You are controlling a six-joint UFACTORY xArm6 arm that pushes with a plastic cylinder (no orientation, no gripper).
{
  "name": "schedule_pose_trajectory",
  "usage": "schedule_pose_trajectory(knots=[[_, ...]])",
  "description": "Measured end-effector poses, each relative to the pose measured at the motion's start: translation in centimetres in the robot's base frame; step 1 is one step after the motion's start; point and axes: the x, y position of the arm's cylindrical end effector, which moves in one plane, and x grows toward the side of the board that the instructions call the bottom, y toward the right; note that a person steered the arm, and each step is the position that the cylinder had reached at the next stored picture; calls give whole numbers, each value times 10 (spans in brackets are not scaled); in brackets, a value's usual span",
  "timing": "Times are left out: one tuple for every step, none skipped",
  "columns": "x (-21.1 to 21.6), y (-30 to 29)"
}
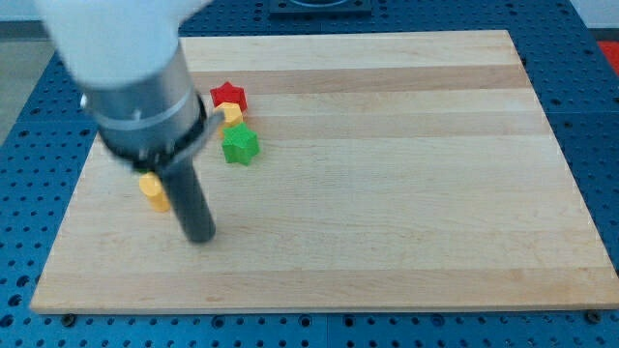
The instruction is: Push the red star slightly to the down
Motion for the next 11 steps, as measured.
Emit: schedule_pose_trajectory(knots=[[-8,56],[-97,146],[-197,179],[-259,138],[-306,103],[-335,84],[-337,54],[-331,29],[-303,22],[-277,21],[-249,21]])
